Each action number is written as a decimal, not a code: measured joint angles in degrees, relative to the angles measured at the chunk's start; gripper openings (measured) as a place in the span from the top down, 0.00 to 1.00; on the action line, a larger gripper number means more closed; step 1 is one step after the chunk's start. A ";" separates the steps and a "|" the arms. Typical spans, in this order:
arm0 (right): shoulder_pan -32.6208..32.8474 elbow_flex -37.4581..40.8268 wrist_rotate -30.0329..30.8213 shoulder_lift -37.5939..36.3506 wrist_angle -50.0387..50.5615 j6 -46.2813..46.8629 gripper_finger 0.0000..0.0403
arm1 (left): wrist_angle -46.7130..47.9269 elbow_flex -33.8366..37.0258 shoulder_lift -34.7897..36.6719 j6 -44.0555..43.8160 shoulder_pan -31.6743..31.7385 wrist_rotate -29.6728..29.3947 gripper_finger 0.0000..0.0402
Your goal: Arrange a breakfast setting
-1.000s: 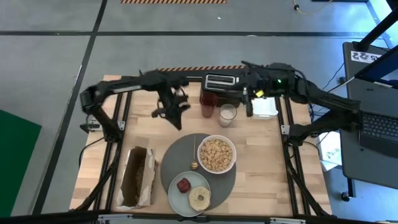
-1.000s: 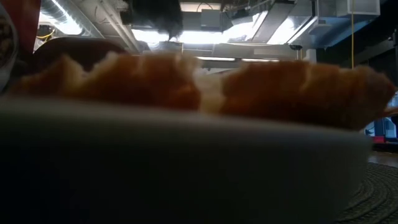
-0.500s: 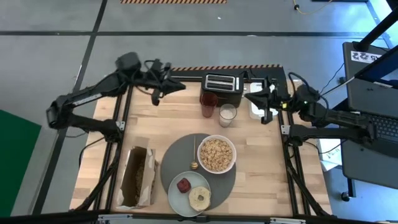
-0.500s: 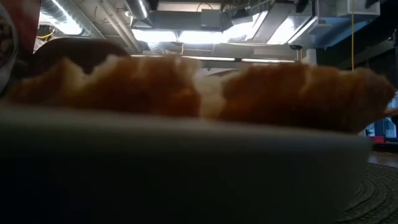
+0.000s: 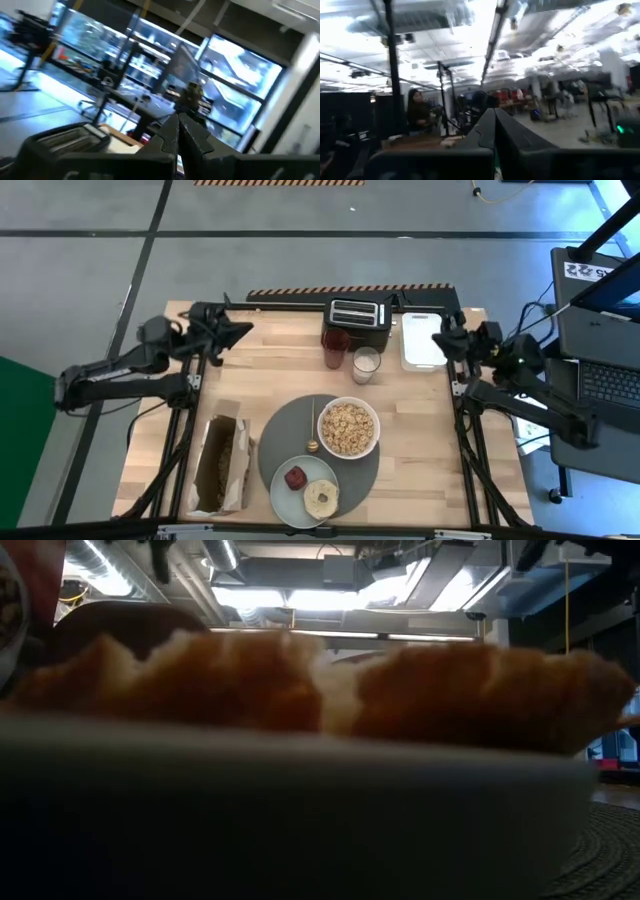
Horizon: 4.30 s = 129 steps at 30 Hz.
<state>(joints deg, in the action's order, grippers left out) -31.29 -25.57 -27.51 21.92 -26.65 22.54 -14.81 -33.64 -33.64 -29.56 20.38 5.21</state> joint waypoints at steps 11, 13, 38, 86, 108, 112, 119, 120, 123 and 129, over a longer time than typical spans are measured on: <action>14.21 8.89 13.13 -12.80 4.26 8.03 1.00 | 0.25 14.81 11.53 -4.71 -13.28 -18.77 1.00; 18.37 8.78 15.81 -13.98 9.23 7.08 1.00 | 0.33 16.02 11.44 -4.85 -16.07 -22.15 1.00; 18.38 25.17 16.28 -21.65 15.20 8.22 1.00 | -4.15 33.21 26.20 -6.77 -18.21 -23.01 1.00; 18.51 25.08 9.27 -12.29 23.14 -22.88 0.95 | 13.90 33.19 25.74 -1.35 -18.14 -6.06 1.00; 18.51 25.08 9.27 -12.29 23.18 -22.88 0.95 | 13.92 33.19 25.74 -1.37 -18.14 -6.03 1.00; 18.51 25.08 9.27 -12.29 23.18 -22.88 0.95 | 13.92 33.19 25.74 -1.35 -18.14 -6.03 1.00; 18.51 25.08 9.27 -12.29 23.18 -22.88 0.95 | 13.94 33.19 25.74 -1.35 -18.14 -6.03 1.00; 18.51 25.08 9.27 -12.29 23.18 -22.88 0.95 | 13.93 33.19 25.74 -1.35 -18.14 -6.03 1.00; 18.51 25.08 9.25 -12.29 23.18 -22.88 0.95 | 13.94 33.19 25.74 -1.37 -18.14 -6.03 1.00; 18.51 25.08 9.26 -12.29 23.18 -22.86 0.95 | 13.94 33.19 25.74 -1.35 -18.14 -6.03 1.00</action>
<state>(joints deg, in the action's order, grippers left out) -12.78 -0.49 -18.25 9.63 -3.46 -0.32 -0.86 -0.45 -7.90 -30.92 2.24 -0.82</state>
